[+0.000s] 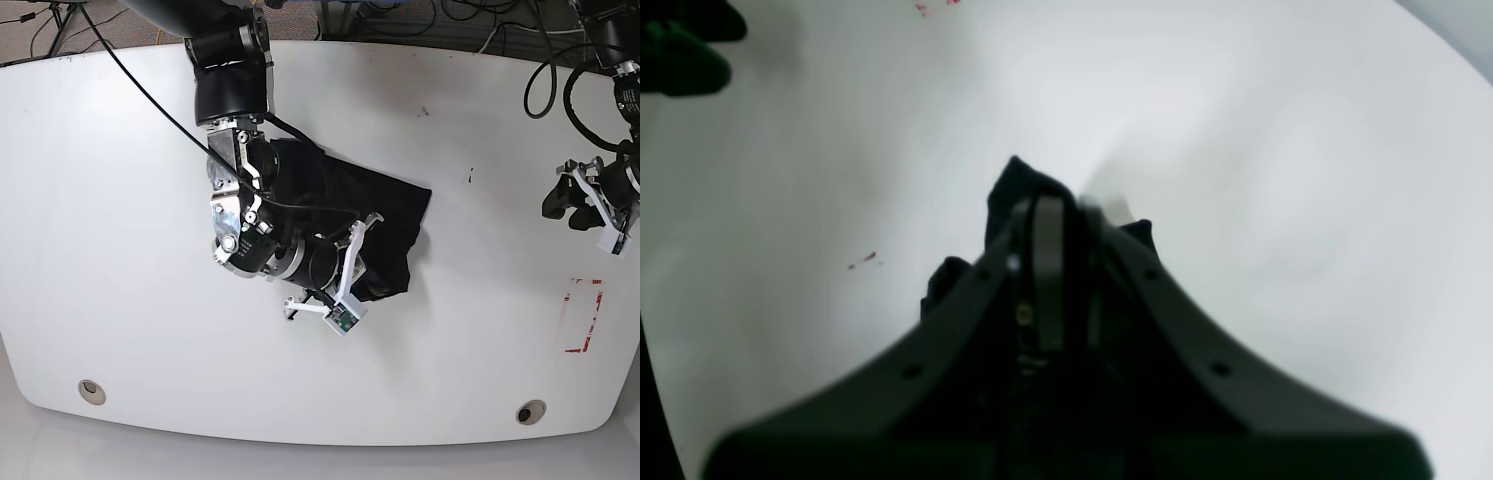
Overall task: Layout the t-shirt on the table in an organized manner, then fold the t-shirt properly
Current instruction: 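Fold the shirt over with the right gripper toward the left side, then grasp the folded shirt's edges with both grippers, then rotate and straighten the folded shirt with both grippers, then release, then grasp the folded black shirt with the left gripper, then carry the folded shirt with the left gripper to the table's side edge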
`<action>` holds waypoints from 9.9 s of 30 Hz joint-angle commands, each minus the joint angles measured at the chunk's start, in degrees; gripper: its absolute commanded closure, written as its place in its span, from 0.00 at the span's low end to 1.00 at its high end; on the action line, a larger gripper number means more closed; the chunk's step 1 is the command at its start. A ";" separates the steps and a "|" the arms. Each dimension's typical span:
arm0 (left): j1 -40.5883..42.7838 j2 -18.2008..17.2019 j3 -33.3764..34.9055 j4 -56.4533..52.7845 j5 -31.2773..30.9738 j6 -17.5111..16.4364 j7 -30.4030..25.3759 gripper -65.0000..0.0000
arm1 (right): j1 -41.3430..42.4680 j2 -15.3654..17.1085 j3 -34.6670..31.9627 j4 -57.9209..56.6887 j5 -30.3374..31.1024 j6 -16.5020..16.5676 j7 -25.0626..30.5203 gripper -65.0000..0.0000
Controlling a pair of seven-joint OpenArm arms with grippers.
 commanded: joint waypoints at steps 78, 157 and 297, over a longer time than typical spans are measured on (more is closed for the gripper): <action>-13.29 23.30 31.09 -0.68 21.76 -0.08 -7.85 0.48 | -4.53 16.25 -1.81 -13.13 11.61 -2.89 21.39 0.79; -6.96 8.45 24.05 11.54 14.47 -0.08 -6.18 0.48 | -15.52 12.03 7.78 -11.90 -5.53 0.06 27.55 0.80; 1.83 -3.42 -5.40 8.38 33.90 -0.08 -3.98 0.48 | -20.18 13.79 19.38 18.08 -5.44 -4.82 11.55 0.79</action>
